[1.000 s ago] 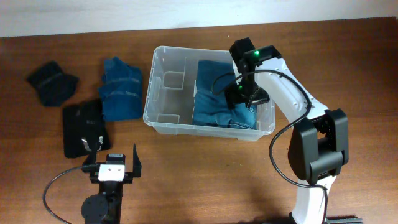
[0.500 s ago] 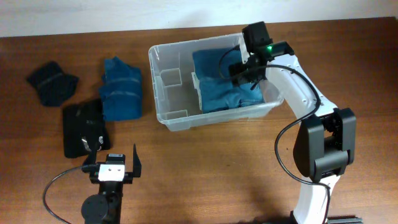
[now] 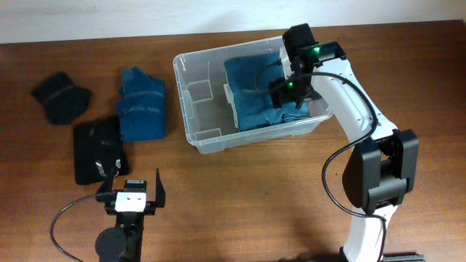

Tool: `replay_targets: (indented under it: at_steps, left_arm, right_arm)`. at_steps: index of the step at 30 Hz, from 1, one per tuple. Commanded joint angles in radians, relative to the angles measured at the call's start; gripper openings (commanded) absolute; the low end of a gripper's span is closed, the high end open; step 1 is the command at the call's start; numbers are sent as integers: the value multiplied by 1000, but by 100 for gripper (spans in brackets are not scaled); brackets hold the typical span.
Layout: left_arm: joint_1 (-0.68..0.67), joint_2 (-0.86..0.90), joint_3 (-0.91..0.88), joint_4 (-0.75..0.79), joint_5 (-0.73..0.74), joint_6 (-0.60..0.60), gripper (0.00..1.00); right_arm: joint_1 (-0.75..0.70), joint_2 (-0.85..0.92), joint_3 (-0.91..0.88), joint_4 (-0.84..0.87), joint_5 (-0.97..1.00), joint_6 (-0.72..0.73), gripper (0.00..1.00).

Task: Pack container
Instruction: 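Press and flatten the dark jeans in the bin with right gripper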

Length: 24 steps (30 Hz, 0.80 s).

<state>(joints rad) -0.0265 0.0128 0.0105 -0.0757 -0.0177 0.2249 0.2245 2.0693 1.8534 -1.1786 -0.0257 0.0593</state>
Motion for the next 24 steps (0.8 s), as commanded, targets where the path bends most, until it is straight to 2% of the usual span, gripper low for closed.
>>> replay_targets:
  at_steps: [1, 16, 24]
  left_arm:
    - [5, -6, -2, -7, 3, 9, 99]
    - [5, -6, -2, -7, 3, 9, 99]
    - [5, -6, -2, -7, 3, 9, 99]
  right_arm:
    - [6, -4, 18, -79, -24, 52, 82]
    - [47, -4, 17, -307, -35, 54, 77]
    - [62, -4, 88, -296, -34, 62, 78]
